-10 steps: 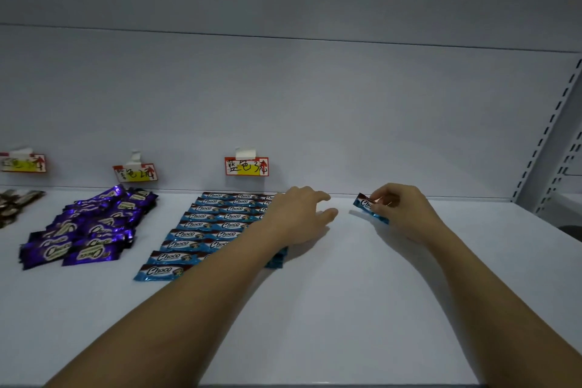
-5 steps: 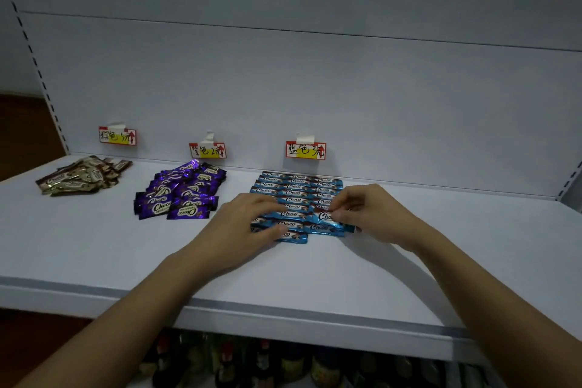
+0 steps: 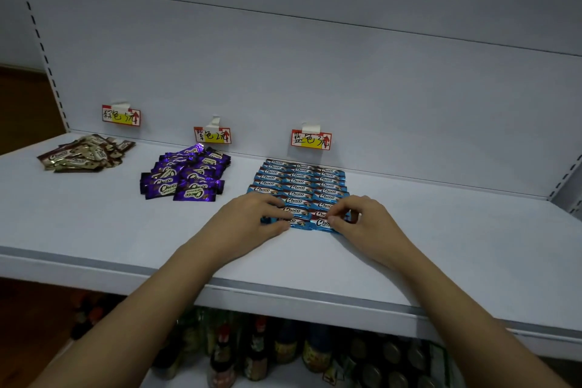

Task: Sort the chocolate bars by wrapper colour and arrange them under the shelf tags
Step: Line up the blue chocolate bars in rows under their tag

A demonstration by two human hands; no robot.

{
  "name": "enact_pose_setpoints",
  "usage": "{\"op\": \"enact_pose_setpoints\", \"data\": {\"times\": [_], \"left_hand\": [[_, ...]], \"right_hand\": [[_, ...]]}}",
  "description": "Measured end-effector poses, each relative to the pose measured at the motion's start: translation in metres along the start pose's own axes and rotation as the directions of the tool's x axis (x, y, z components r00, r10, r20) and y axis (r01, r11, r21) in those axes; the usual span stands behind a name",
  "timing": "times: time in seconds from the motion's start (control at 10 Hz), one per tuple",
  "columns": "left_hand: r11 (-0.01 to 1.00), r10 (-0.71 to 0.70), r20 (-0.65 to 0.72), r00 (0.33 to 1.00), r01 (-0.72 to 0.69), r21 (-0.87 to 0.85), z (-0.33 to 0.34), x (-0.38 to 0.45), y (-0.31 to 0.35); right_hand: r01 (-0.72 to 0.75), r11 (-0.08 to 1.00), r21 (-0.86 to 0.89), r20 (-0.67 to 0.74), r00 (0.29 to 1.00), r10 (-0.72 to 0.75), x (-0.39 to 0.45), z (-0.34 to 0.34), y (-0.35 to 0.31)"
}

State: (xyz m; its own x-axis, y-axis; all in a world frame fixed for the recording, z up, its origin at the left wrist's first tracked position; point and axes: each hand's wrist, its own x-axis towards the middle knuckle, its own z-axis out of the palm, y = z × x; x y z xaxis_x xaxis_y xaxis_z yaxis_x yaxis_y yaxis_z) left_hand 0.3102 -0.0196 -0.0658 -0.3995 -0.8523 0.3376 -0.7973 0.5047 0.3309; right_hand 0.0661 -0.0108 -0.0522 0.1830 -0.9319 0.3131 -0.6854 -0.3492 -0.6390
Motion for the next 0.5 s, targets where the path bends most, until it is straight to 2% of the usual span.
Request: {"op": "enact_pose_setpoints", "data": {"times": [0.1,0.2,0.4,0.5], "left_hand": [[1.000,0.003,0.005,1.000,-0.003,0.007,-0.0011,-0.0004,0.0014],[1.000,-0.003,0.013,1.000,0.003,0.015,-0.0008,-0.0002,0.0011],[1.000,-0.009,0.031,0.999,0.008,0.028,-0.0002,0.0002,0.0001],[1.000,0.003,0.015,1.000,-0.003,0.028,-0.0002,-0.0004,0.0007]], "right_hand": [[0.031,0.995,-0.099,0.026,0.999,-0.028,0.0012,0.0018,0.0006],[0.055,0.991,-0.121,0.037,0.998,-0.050,0.0009,0.0019,0.0005],[0.061,0.995,-0.080,0.032,0.998,-0.059,0.0000,0.0016,-0.0004],[0.046,0.999,-0.007,-0.013,0.999,-0.046,-0.0010,0.0006,-0.0017]]}}
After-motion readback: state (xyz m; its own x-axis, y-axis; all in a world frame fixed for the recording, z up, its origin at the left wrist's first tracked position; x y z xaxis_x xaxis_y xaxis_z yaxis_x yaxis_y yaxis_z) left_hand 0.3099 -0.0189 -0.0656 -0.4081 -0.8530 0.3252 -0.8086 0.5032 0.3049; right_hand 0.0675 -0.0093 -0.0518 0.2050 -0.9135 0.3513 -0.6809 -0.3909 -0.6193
